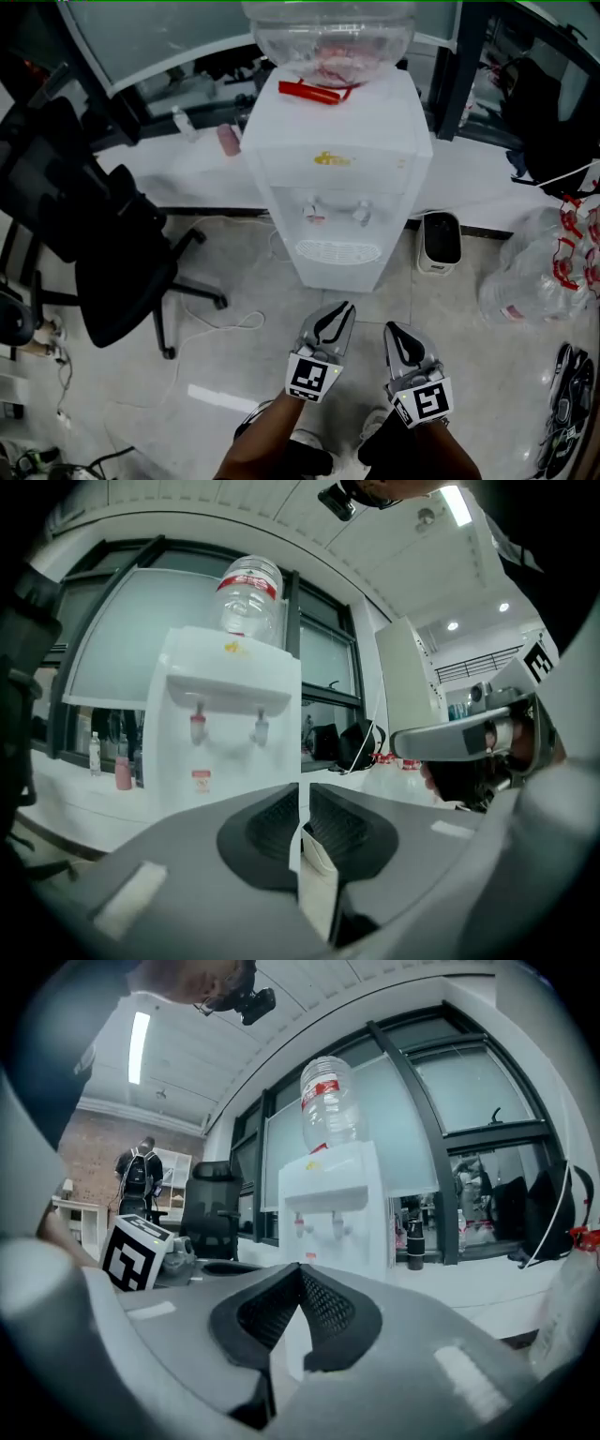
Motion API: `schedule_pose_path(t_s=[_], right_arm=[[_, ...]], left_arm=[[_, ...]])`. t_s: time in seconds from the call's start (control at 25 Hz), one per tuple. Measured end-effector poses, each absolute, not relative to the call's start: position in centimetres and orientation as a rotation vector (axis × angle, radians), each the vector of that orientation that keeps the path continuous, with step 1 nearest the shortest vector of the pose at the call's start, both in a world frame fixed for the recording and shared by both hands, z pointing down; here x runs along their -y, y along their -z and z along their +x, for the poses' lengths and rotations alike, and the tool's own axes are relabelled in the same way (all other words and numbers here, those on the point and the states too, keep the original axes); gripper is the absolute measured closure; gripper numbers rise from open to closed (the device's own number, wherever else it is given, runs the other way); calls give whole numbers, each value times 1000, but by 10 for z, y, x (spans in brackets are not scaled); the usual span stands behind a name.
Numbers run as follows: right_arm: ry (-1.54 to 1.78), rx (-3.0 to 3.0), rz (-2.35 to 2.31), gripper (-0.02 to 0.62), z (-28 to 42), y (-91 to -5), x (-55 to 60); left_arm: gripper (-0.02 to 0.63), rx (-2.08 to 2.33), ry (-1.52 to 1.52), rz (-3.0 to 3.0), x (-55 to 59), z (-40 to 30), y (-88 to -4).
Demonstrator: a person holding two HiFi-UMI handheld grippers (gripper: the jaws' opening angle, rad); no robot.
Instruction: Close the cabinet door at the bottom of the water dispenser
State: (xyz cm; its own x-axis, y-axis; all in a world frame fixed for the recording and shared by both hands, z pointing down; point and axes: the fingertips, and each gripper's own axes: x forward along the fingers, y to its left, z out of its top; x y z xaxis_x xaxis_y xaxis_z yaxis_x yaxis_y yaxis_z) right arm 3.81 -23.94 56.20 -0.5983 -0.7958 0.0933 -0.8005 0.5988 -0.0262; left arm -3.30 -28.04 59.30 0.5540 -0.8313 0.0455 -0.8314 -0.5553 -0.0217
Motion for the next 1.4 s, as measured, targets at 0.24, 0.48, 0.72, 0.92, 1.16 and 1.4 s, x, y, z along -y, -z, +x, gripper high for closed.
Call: schedule_pose_path(t_s=[0.24, 0.48, 0.72, 0.92, 1.16, 1.4], right_arm=[[-208, 2770, 1311, 592, 16, -409, 217], [-254, 2784, 1168, 592, 15, -293, 192], [-264, 2806, 1131, 592, 20, -244, 171], [-117, 2780, 1092, 594, 13, -219, 166], [0, 2752, 1134, 594, 11, -199, 164], [54, 2782, 1156, 594, 3, -180, 162]], left_arm=[[588, 1487, -43, 2689, 231, -51, -446], [588, 1470, -130, 2508, 179, -56, -347], [588, 1460, -108, 2499, 148, -59, -284], [588, 1526, -74, 2544, 154, -67, -245], [588, 1612, -78, 2583, 153, -77, -215], [588, 1688, -59, 2581, 149, -96, -198]])
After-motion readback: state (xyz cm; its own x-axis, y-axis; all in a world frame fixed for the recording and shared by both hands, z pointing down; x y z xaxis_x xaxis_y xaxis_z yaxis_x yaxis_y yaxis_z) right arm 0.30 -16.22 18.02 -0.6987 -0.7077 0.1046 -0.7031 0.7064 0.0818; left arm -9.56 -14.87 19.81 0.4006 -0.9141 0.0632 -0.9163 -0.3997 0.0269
